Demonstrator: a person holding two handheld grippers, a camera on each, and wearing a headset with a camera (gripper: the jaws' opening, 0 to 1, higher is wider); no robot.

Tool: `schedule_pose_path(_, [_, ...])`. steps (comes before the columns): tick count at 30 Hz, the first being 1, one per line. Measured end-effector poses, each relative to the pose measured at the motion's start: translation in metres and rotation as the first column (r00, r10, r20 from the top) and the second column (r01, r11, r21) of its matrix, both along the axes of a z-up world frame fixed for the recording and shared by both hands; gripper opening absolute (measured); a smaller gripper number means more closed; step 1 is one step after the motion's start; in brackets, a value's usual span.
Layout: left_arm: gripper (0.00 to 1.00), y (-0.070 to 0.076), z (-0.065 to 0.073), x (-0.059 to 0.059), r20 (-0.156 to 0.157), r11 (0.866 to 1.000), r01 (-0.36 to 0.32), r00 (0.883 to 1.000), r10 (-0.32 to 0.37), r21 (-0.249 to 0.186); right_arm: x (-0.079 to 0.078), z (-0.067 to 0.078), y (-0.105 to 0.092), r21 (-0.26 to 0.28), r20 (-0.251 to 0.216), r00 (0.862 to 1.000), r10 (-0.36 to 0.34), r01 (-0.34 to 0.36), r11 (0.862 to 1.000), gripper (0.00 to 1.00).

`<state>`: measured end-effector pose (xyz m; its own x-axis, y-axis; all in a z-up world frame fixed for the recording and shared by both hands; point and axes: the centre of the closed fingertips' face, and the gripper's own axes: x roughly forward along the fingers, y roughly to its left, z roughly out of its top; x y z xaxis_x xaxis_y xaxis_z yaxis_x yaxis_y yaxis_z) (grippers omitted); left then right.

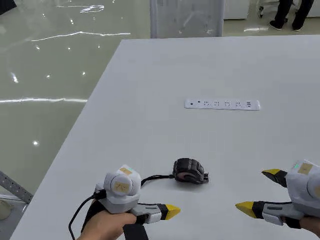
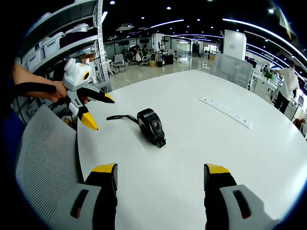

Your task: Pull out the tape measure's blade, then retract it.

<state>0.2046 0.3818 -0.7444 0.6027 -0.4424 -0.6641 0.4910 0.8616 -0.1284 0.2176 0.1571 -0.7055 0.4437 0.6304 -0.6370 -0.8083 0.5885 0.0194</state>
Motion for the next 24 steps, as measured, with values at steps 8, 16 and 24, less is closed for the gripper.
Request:
schedule_pose_path(8, [0.97, 0.009, 0.013, -0.013, 0.016, 1.000, 0.004, 1.000, -0.004, 0.004, -0.013, 0.017, -0.020, -0.011, 0.012, 0.998, -0.064, 0.065, 0.998, 0.81])
schedule_pose_path(16, [1.00, 0.018, 0.021, -0.030, 0.011, 1.000, -0.008, 1.000, 0.008, 0.005, -0.026, 0.029, -0.037, -0.008, 0.020, 0.992, -0.125, 0.126, 0.992, 0.91])
schedule_pose_path(24, [1.00, 0.031, 0.033, -0.046, 0.029, 0.999, -0.037, 0.999, 0.037, 0.006, -0.039, 0.044, -0.051, -0.002, 0.016, 0.985, -0.174, 0.174, 0.985, 0.99])
